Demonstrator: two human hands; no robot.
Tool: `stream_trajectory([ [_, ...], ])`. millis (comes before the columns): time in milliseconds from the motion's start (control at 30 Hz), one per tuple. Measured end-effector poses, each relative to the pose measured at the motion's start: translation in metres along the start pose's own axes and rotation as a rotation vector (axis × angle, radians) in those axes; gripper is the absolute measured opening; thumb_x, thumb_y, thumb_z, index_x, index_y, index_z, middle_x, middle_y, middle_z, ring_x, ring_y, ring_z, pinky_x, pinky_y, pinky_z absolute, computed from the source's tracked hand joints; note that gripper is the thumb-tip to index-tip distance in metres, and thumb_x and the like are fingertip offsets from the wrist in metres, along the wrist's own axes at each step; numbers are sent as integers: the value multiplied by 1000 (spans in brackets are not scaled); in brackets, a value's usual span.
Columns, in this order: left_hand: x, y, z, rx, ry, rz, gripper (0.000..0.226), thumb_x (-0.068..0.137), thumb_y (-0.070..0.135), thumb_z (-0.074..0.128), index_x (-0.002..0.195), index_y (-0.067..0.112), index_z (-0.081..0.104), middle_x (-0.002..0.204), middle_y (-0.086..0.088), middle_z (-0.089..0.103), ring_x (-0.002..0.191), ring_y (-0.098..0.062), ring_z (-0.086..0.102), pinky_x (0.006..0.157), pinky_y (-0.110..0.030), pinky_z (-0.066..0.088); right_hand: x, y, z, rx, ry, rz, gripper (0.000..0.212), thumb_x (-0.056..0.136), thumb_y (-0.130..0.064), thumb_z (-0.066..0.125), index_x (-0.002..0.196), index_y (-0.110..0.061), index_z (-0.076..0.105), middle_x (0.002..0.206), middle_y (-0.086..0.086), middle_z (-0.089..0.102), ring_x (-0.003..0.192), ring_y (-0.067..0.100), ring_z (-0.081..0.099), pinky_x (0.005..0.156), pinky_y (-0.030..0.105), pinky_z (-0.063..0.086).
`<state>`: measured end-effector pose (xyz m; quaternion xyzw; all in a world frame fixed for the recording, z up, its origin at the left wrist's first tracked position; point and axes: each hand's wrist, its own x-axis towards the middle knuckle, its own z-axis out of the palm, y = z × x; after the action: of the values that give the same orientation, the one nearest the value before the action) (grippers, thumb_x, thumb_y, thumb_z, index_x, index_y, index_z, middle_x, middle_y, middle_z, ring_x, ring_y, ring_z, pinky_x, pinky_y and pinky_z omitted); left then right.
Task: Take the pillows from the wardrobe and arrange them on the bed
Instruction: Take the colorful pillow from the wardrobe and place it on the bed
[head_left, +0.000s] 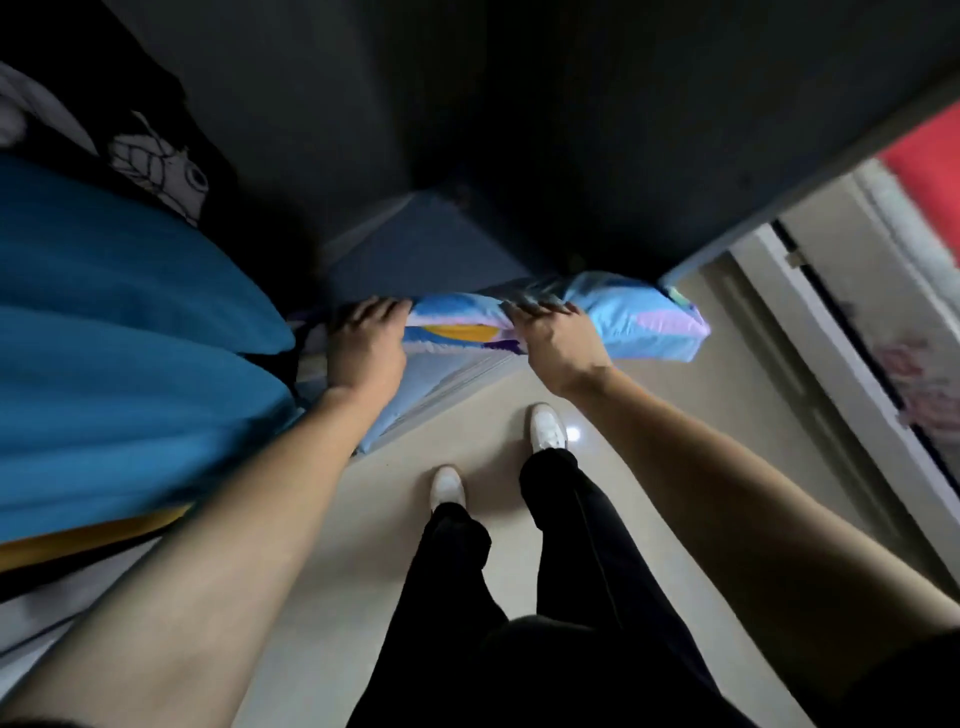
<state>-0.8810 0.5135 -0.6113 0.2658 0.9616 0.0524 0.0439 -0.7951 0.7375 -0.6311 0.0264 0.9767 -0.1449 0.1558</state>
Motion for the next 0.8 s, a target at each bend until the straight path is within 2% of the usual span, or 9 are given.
stream_trajectory([
  [67, -19, 3, -14, -16, 23, 19, 32, 80, -2, 60, 109, 8, 68, 98, -16, 72, 94, -36, 66, 78, -45, 50, -23, -13, -8, -2, 40, 22, 45, 97, -34, 48, 140, -19, 49, 134, 7, 61, 121, 32, 54, 97, 39, 39],
  [133, -35, 6, -35, -38, 13, 33, 31, 81, 1, 61, 110, 10, 68, 98, -15, 73, 93, -36, 66, 75, -43, 52, -46, -26, -27, 11, 101, 15, 38, 93, -38, 49, 123, -18, 60, 118, 6, 68, 110, 31, 59, 89, 37, 41],
  [200, -48, 9, -55, -38, -10, 63, 31, 82, 3, 63, 112, 12, 67, 100, -13, 73, 93, -35, 67, 73, -42, 52, -71, -36, -47, 16, 132, 0, 33, 91, -41, 49, 109, -17, 61, 106, 7, 70, 102, 32, 62, 82, 38, 44],
  [300, -68, 21, -78, -9, 5, 169, 27, 80, 7, 68, 107, 12, 69, 95, -12, 74, 88, -33, 69, 71, -41, 53, -116, -44, -66, 1, 151, 27, 25, 92, -37, 53, 107, -18, 60, 103, 9, 71, 99, 33, 65, 77, 39, 48],
  [367, -78, 36, -87, -52, 30, 244, 27, 78, 0, 67, 104, 9, 70, 93, -14, 74, 85, -34, 70, 71, -43, 57, -149, -42, -73, -18, 160, 72, 21, 93, -34, 53, 106, -19, 59, 101, 9, 71, 97, 34, 65, 74, 39, 49],
  [433, -87, 60, -96, -89, 41, 290, 31, 79, -1, 63, 108, 8, 70, 98, -13, 74, 91, -34, 69, 76, -43, 56, -182, -37, -80, -50, 158, 122, 16, 92, -31, 53, 102, -19, 58, 96, 8, 70, 92, 35, 65, 70, 39, 48],
  [500, -93, 92, -105, -101, 34, 344, 32, 83, 4, 58, 113, 11, 68, 103, -11, 73, 98, -32, 67, 79, -42, 54, -218, -23, -91, -93, 159, 171, 14, 90, -30, 53, 100, -20, 57, 92, 7, 71, 89, 35, 65, 64, 37, 46],
  [567, -97, 132, -116, -117, 57, 408, 29, 86, 7, 55, 111, 13, 68, 99, -11, 73, 95, -32, 66, 75, -41, 52, -258, 0, -106, -124, 194, 220, 17, 88, -36, 55, 98, -22, 57, 91, 4, 71, 87, 34, 66, 58, 33, 40],
  [800, -134, 316, -160, -48, 250, 656, 20, 72, 15, 57, 84, 19, 71, 66, -3, 70, 59, -29, 66, 46, -29, 47, -420, 105, -141, -92, 424, 394, 15, 90, -37, 59, 99, -26, 56, 94, -2, 71, 85, 32, 67, 55, 33, 39],
])
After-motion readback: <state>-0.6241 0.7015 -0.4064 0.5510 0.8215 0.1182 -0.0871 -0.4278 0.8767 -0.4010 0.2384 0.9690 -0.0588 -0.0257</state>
